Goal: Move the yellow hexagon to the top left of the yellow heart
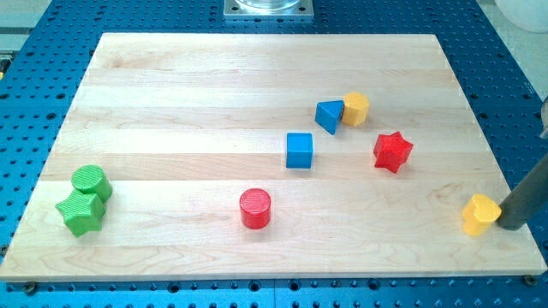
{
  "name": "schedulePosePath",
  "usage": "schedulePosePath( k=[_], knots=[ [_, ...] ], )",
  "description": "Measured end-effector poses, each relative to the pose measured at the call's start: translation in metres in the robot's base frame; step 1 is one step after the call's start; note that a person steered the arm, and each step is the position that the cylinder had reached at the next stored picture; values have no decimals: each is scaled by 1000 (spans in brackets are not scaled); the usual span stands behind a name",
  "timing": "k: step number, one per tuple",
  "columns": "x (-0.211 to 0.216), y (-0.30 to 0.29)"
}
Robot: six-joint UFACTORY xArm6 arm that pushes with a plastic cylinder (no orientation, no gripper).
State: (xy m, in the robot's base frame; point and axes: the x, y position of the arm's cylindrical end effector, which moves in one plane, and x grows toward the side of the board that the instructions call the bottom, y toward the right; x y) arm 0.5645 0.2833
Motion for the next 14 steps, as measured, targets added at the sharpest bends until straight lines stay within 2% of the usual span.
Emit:
schedulePosePath(
  k=[1,2,3,4,5,6,7,8,9,10,11,12,13,14],
  knots=[
    [-27,18],
    [-112,30],
    [-192,-2],
    [-234,-100],
    [-223,-153],
    [-195,-166],
    [-198,-202],
    [-163,-183],
    [-164,-117],
    [-175,-102],
    [-132,-60],
    [-115,-48],
    [-170,-66],
    [-135,-87]
  ],
)
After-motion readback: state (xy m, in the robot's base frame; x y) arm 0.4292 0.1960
